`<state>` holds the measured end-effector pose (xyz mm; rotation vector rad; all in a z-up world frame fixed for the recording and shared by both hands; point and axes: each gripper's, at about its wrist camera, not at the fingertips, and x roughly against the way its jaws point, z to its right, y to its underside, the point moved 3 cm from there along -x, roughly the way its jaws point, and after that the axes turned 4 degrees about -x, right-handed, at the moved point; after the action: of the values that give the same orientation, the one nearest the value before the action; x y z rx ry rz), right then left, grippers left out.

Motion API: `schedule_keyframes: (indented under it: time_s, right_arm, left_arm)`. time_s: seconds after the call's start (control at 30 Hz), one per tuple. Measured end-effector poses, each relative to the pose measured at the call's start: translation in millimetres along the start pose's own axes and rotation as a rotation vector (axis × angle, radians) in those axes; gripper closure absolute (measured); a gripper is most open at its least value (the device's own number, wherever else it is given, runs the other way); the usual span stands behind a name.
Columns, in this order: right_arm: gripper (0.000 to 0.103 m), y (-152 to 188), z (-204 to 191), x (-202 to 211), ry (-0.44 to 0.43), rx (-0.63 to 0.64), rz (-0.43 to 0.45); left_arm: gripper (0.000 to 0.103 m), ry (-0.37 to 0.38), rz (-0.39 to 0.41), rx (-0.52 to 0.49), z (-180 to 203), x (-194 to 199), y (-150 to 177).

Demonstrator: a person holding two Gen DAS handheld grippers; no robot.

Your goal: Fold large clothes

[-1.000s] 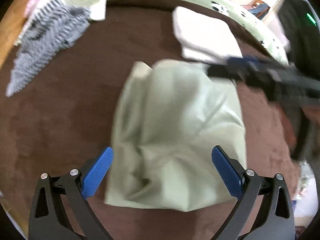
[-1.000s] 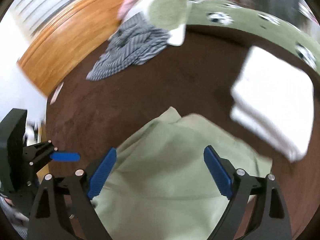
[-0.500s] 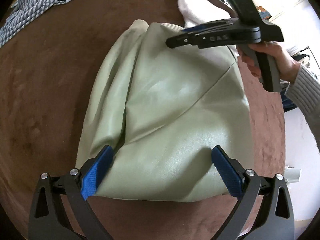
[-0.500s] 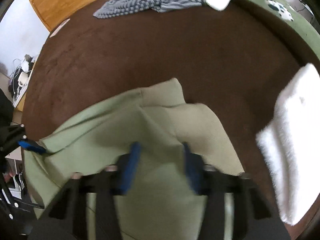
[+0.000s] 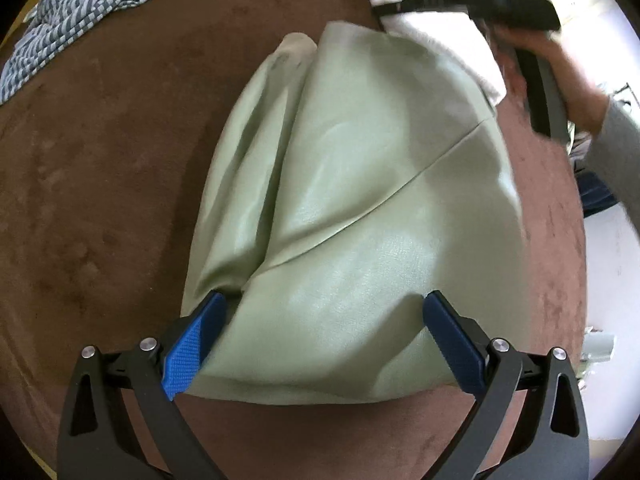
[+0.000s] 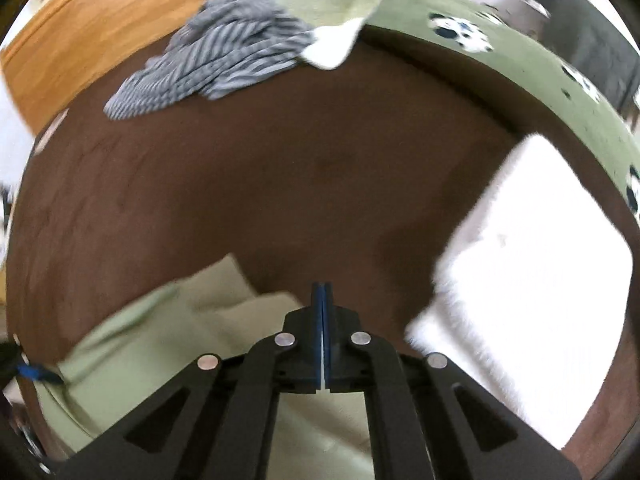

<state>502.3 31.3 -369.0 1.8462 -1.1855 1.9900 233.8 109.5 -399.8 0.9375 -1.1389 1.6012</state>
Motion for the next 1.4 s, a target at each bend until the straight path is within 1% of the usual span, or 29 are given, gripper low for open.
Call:
schedule_keyframes:
  time_s: [0.1,0.2,0.3,0.4,0.47,0.53,0.57,0.6,0.63,0.67,0.7,0.73,0.77,0.8,0.83,0.9,0.93,1.0,1.1,1.17,1.23,1.3,1.4]
  right_arm:
    - [0.102,3,-1,-4,-0.043,-0.030,-0.008]
    - [0.101,17,-8,-8,-0.043,-0.007,-0.029]
    - [0.101,30,-12,-12,-0.050,-0.019,-0.037]
    - [0.100,33,-8,-9,-0.063,-0.070,-0.015]
    - [0.096,31,-8,-1,-0.062,-0.086,0.003]
    - [0.095,28,-7,13,-0.068,-0.104,0.026]
    - [0.091,26,-7,23,-0.068,-0.112,0.042]
    - [0.076,26,-6,32,-0.069,-0.118,0.056]
    - [0.064,25,-7,46,-0.063,-0.131,0.079]
    - [0.046,25,-7,58,-0.057,-0.143,0.099]
    - [0.043,26,-6,71,-0.055,-0.153,0.123]
    - [0.042,28,-6,86,-0.054,-0.169,0.143]
    - [0.037,31,-5,99,-0.051,-0.190,0.153]
    - [0.025,35,-5,111,-0.045,-0.214,0.163]
    - [0.020,41,-3,125,-0.033,-0.248,0.179]
    - [0.018,57,2,145,-0.024,-0.305,0.203]
    - [0.017,69,3,154,-0.023,-0.337,0.204]
    - [0.011,92,6,163,-0.019,-0.379,0.193]
    - [0.011,138,10,162,-0.047,-0.473,0.163]
    - [0.011,169,13,156,-0.072,-0.535,0.149]
    - [0.011,195,13,143,-0.096,-0.584,0.124]
    - [0.011,216,14,129,-0.119,-0.632,0.106]
    - [0.011,231,13,116,-0.144,-0.670,0.102]
  left_arm:
    - [0.006,-0.006,-0.006,-0.023,-1,-13,4]
    - [0.006,-0.009,-0.016,-0.033,-4,-25,8]
    - [0.006,-0.007,-0.018,-0.045,-5,-35,10]
    - [0.005,-0.006,-0.010,-0.052,-7,-36,12]
    - [0.006,-0.003,-0.011,-0.048,-7,-35,12]
    - [0.007,0.005,-0.010,-0.041,-8,-31,10]
    - [0.007,0.008,-0.011,-0.038,-8,-25,9]
    - [0.007,0.009,-0.013,-0.041,-8,-19,8]
    - [0.007,0.012,-0.014,-0.048,-7,-13,6]
    - [0.007,0.011,-0.013,-0.059,-5,-5,3]
    - [0.007,0.000,-0.008,-0.068,-4,2,1]
    - [0.007,-0.022,0.004,-0.085,-1,14,-4]
    - [0.007,-0.039,0.016,-0.096,1,25,-9]
    - [0.007,-0.047,0.025,-0.102,1,33,-14]
    - [0.006,-0.062,0.043,-0.111,1,45,-22]
    - [0.006,-0.088,0.072,-0.117,-2,62,-35]
    - [0.006,-0.099,0.081,-0.117,-7,69,-45]
    - [0.006,-0.096,0.086,-0.113,-13,71,-59]
    - [0.006,-0.065,0.074,-0.105,-19,56,-69]
    - [0.006,-0.007,0.055,-0.096,-29,38,-76]
    - [0.007,0.032,0.039,-0.083,-38,20,-82]
    - [0.007,0.064,0.016,-0.076,-47,0,-84]
    - [0.007,0.090,-0.002,-0.057,-56,-19,-83]
